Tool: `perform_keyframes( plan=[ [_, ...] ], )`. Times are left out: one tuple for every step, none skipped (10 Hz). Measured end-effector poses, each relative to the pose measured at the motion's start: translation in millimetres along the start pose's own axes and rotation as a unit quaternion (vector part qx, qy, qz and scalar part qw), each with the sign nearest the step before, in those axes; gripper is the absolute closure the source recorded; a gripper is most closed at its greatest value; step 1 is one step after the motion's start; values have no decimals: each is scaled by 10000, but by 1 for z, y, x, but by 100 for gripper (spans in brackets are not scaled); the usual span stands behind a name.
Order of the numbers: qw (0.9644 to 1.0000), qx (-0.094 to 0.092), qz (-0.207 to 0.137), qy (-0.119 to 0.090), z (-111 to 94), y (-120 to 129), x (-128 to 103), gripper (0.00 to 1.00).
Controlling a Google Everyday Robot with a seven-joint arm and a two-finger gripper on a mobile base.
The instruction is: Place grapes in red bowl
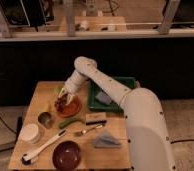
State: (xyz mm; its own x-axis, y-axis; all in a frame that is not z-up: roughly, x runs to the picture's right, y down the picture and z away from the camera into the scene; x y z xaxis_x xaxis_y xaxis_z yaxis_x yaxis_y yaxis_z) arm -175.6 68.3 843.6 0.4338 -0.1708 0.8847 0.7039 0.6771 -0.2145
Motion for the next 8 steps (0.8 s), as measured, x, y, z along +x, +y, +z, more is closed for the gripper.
perform_keyframes(
  plan=[
    [10000, 11, -4, 7, -2, 1, 0, 23],
    [10000, 23, -7, 23, -4, 2, 0, 23],
    [10000, 38, -12, 37, -6, 2, 0, 23],
    [10000, 46, -14, 54, -9, 3, 0, 23],
    [10000, 56, -11, 71, -12, 3, 0, 23],
    [9999, 75, 11, 87, -16, 3, 1, 23],
    [9999, 93, 45, 104, -20, 3, 2, 23],
    [9998, 90, 87, 125, -25, 4, 3, 23]
  ],
)
